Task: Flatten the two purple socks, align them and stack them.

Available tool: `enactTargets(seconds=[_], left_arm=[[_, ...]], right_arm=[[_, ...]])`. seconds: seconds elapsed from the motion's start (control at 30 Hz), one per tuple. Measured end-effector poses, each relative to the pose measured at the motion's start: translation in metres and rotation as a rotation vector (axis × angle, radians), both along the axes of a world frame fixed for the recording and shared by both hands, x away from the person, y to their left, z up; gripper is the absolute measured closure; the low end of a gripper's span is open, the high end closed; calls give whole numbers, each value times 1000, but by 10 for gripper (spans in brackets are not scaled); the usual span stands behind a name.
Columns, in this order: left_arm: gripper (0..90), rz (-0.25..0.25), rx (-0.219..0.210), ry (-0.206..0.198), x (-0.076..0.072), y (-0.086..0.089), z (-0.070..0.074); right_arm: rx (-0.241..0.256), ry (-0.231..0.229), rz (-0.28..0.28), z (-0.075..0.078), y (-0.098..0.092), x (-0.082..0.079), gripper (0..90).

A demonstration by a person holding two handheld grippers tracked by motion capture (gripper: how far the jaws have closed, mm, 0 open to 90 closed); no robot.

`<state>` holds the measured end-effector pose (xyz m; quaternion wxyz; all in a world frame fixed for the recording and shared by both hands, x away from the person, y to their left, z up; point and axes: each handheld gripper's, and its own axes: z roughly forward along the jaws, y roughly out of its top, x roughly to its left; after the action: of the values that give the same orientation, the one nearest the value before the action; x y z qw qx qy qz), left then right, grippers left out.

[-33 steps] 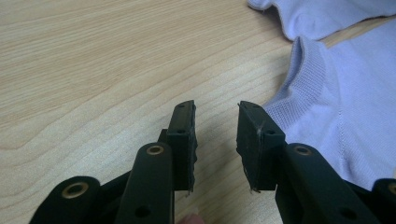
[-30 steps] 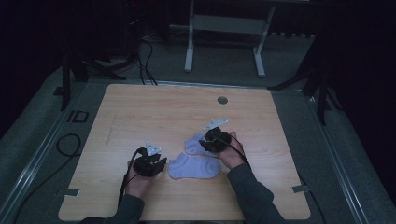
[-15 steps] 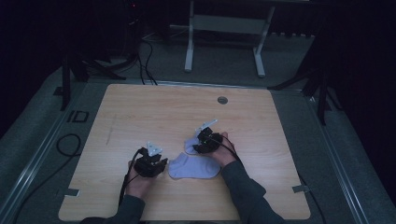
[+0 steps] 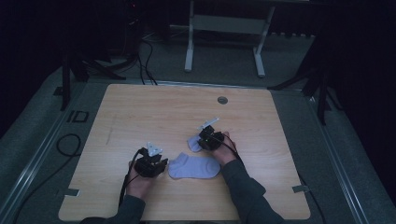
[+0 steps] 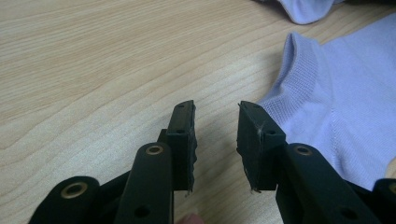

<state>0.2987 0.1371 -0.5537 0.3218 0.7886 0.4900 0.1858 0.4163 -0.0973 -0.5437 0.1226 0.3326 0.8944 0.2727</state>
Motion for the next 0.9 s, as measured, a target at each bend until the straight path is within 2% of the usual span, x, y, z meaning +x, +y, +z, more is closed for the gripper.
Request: enactTargets(seconds=[0.2,0.37,0.57,0.67,0.7,0.87,0.9], left_arm=[[669,5,-3,-2,0,1,0],[668,5,-2,-1,0,1,0],[668,5,0,-1,0,1,0],[668,6,-2,-1,0,1,0],[669,8,-3,-2,0,1,0],[668,8,-1,-5,0,2,1],[668,8,-3,-3,0,2,1]], right_arm=[[12,-7,-23,1,-3,0,866],[69,-28,-35,17,-13,-5,868],[111,-58,-33,33,-23,-14,869],[120,-62,-32,36,-24,-16,870],[149,-84,-28,46,-29,-24,870],[176,-113,-19,58,-36,-33,871],[187,-130,-13,65,-40,-38,871]])
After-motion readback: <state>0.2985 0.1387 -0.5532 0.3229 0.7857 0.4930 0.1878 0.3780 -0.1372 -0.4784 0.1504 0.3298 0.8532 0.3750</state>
